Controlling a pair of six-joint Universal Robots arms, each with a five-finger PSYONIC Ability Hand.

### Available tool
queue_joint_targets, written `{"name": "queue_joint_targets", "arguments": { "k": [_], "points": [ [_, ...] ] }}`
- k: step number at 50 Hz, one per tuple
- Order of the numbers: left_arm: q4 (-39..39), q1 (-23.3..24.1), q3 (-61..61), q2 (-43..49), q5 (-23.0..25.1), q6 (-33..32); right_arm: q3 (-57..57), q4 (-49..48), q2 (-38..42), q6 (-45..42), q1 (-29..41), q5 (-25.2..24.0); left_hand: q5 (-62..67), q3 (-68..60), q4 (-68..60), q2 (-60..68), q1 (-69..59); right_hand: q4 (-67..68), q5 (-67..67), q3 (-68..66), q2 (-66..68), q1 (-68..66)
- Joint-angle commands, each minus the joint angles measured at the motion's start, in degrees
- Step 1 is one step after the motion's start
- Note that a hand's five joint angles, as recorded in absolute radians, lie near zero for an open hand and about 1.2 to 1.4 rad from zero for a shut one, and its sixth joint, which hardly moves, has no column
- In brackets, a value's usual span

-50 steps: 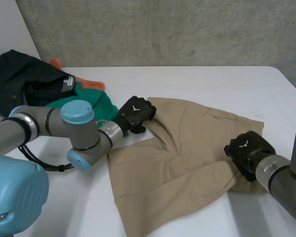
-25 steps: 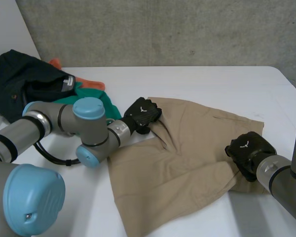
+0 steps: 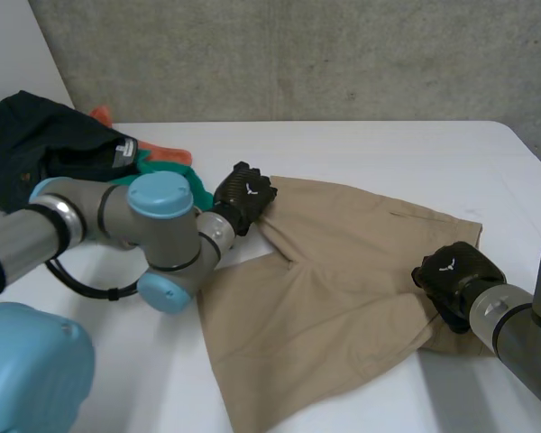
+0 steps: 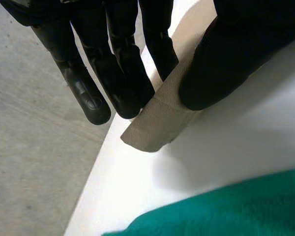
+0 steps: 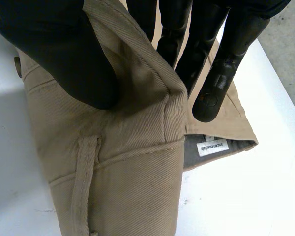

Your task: Fold the laundry.

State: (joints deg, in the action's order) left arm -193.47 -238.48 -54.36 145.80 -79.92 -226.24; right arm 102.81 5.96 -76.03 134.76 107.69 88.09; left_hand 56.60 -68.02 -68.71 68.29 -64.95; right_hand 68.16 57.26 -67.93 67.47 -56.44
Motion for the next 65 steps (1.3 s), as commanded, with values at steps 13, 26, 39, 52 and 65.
{"name": "queue_joint_targets", "arguments": {
  "k": [13,26,39,52,65],
  "points": [
    [0.91,0.65,-10.16,-4.38,-4.71,-6.93,-0.07,0.02,-0.53,4.11,-0.02,-0.12,13.40,-11.98,-11.29,11.71,-15.05,11.84,12.74,-12.07,12.53,-23.56],
    [1.08,3.72,-14.53,-15.69,-8.49,-3.53,-1.30,-0.07,-0.79,5.95,0.24,0.06,-45.28,46.70,47.40,-46.97,43.63,11.84,12.74,-12.07,12.53,-23.56],
    [2.49,4.43,-40.90,-42.95,-9.29,24.60,-4.99,0.20,-0.18,15.88,0.15,-3.98,-41.25,42.67,43.36,-42.93,39.60,11.84,12.74,-12.07,12.53,-23.56],
    [11.62,9.78,-55.86,-48.59,-9.37,44.12,-6.93,0.64,0.00,23.97,-3.36,-8.73,-39.06,40.49,41.18,-40.75,37.41,11.84,12.74,-12.07,12.53,-23.56],
    [14.53,16.82,-54.89,-43.76,-15.26,47.56,-6.14,0.20,0.09,24.33,-4.59,-8.47,-38.39,39.81,40.50,-40.07,36.74,11.84,12.74,-12.07,12.53,-23.56]
  ]
}}
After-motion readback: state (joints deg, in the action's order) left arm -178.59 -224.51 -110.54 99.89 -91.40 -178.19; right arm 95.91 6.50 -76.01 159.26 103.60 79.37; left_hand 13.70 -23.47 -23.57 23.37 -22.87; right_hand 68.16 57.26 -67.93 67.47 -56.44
